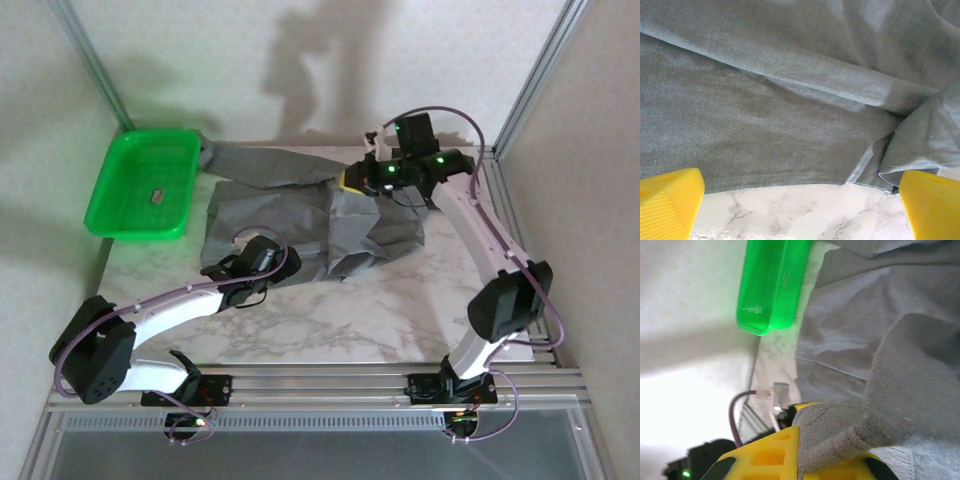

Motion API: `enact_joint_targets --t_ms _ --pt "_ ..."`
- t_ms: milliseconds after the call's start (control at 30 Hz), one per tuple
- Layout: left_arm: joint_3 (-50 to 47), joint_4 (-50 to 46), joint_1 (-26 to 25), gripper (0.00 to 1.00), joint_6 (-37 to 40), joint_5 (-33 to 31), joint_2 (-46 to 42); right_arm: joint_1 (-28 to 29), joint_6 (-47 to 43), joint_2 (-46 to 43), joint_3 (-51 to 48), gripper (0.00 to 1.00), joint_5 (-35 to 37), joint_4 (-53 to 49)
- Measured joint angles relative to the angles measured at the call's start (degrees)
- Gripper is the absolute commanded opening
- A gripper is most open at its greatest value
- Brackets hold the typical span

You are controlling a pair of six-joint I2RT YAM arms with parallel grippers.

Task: Fold and stack the long sleeve shirts

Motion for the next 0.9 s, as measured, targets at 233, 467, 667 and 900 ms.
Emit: enact_joint_targets --t_ms 233,467,667,900 --pt "-1.27 1.36 0.31 0.99 -0.07 -0.02 -0.02 5.09 11.47 9.86 9.51 0.09 -1.33 4.39" --pt "-3.63 0.31 1.42 1.0 -0.48 -0.13 -3.58 9.33 23.15 16.52 13.9 0.11 2.36 9.33" --pt "-4.26 -1.33 2.8 1.0 -0.52 -0.7 -9.05 12.48 32.33 26.14 21.77 0.13 7.89 13.77" --pt "-6.12 -5.25 3.3 1.0 -1.36 -1.77 -14.1 14.75 39.08 43.25 41.83 0.55 12.15 16.13"
